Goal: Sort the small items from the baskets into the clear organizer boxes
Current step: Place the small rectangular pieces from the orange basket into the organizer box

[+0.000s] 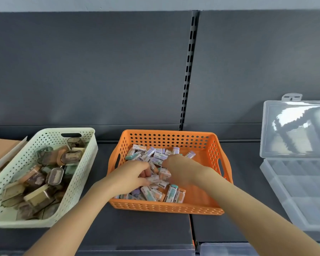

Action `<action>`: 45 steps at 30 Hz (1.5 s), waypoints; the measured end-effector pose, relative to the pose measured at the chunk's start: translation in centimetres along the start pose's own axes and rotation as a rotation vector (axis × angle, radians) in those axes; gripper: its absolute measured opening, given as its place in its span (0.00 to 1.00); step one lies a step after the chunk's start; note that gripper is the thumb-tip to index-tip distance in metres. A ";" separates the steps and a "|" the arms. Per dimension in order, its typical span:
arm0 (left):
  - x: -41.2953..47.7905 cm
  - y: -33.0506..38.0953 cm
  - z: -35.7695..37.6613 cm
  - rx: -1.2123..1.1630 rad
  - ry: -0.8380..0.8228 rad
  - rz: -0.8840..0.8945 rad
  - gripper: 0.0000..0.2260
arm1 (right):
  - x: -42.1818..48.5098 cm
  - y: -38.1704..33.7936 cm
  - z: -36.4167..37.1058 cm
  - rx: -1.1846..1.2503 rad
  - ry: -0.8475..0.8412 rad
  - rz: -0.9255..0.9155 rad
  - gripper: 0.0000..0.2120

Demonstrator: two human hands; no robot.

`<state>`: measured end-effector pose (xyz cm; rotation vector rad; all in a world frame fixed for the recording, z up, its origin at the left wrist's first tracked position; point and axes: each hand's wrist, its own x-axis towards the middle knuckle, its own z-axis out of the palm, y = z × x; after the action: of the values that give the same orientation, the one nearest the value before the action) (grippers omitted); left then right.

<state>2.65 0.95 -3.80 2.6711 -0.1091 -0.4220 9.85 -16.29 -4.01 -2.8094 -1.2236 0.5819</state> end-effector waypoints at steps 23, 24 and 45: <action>1.6 0.7 -0.6 0.002 0.091 0.153 0.09 | -4.5 1.4 -0.4 0.671 0.620 0.331 0.07; 1.6 1.0 -0.9 0.011 0.031 0.174 0.09 | -4.7 1.4 -0.2 0.723 0.643 0.343 0.07; 2.4 2.6 0.9 0.110 -0.092 0.173 0.14 | -8.3 -1.1 0.7 1.324 0.856 0.385 0.08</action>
<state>4.64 -2.12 -4.07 2.7202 -0.3991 -0.4953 3.67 -21.54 -1.79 -1.7027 -0.0006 0.0406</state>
